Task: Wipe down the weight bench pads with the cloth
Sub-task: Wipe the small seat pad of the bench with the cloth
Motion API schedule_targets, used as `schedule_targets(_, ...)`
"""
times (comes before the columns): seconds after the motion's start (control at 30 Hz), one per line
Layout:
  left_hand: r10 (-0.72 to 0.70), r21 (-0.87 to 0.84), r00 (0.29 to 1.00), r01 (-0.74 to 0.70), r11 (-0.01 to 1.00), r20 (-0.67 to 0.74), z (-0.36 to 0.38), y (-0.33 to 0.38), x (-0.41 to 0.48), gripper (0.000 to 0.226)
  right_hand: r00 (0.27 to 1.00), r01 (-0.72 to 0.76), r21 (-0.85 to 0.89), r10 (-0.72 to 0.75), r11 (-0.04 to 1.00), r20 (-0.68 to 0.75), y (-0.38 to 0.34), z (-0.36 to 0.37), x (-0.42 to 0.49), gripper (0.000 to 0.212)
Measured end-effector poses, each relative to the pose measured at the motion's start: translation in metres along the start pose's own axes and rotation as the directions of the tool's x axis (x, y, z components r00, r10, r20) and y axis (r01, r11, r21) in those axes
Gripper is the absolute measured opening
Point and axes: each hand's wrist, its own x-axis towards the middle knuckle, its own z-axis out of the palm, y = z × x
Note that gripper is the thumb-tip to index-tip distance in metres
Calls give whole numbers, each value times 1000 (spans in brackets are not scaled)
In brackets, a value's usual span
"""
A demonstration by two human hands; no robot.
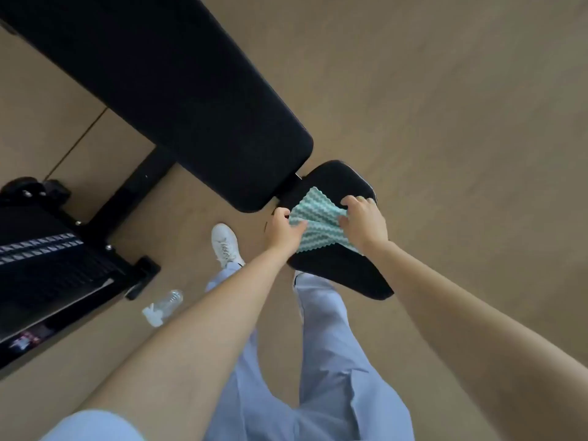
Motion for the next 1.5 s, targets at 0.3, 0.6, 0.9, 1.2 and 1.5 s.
schedule_targets(0.3, -143, -5, 988, 143, 990, -59, 21, -8, 10, 37, 996, 0, 49, -4, 999, 84, 8, 15, 10, 4)
schedule_targets(0.6, 88, -207, 985, -56, 977, 147, -6, 1, -22, 25, 990, -79, 420, 20, 904, 143, 32, -30, -14, 31)
schedule_targets(0.9, 280, -204, 955, -255, 945, 101, -46, 39, -60, 39, 993, 68, 465, -106, 883, 56, 32, -67, -29, 19)
schedule_targets(1.2, 601, 202, 786, -618, 760, 146, -19, 37, -48, 30, 997, -65, 561, 73, 825, 8, 56, -49, -20, 34)
schedule_targets(1.5, 543, 280, 829, -557, 782, 134, 52, -24, -38, 49, 967, -87, 428, 179, 899, -180, 93, 25, -70, 36)
